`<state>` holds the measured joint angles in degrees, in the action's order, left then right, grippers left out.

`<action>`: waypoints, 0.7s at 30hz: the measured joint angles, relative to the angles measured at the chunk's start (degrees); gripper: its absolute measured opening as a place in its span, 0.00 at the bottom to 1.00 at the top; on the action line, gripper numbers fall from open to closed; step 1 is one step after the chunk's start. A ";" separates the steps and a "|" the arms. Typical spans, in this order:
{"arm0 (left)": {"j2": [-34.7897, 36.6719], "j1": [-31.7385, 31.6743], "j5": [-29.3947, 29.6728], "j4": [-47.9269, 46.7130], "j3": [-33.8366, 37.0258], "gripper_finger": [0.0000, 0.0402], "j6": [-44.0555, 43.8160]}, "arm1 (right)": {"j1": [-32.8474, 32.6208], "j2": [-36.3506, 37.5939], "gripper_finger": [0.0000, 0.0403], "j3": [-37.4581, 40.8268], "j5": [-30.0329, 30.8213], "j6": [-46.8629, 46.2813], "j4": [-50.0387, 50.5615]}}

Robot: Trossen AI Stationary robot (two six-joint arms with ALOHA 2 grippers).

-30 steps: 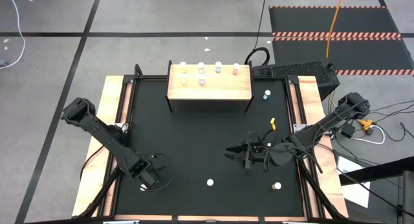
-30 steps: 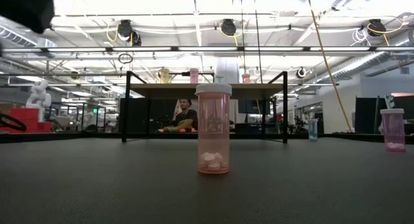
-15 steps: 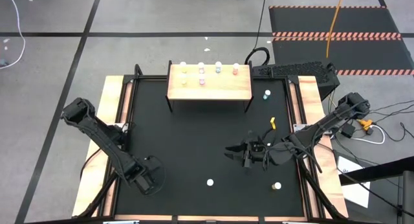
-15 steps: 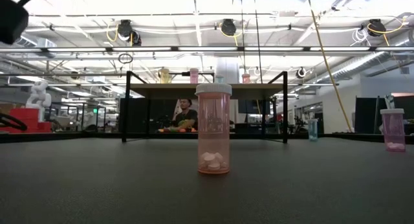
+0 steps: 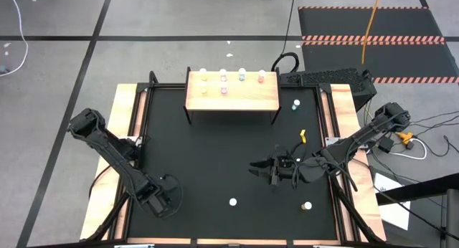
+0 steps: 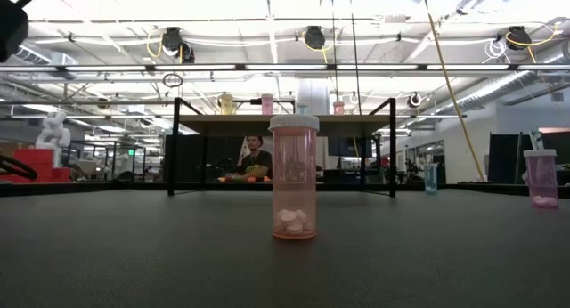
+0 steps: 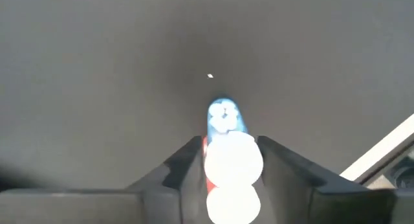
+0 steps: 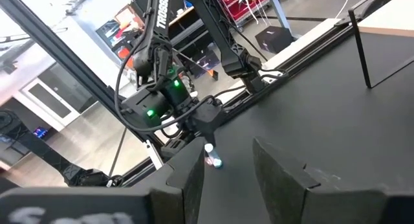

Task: Pick and place medicine bottles onto shelf by color
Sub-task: Put the bottom blue pill bottle on the shelf aligned with the other blue pill bottle

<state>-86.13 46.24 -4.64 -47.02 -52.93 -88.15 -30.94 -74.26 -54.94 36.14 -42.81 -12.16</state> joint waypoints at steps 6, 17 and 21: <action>0.00 0.17 0.15 0.45 0.00 0.29 0.34 | 0.00 0.00 0.31 0.00 0.02 0.02 0.00; 0.00 -2.50 -0.46 0.28 0.00 0.31 -0.09 | 0.12 0.00 0.31 0.00 0.04 0.39 0.02; 0.00 -4.62 -0.77 0.17 0.00 0.28 1.06 | 0.15 0.00 0.31 0.00 0.05 0.81 0.07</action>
<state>-86.13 41.62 -5.42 -46.85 -52.93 -87.09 -30.79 -74.26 -54.94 36.19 -41.99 -12.10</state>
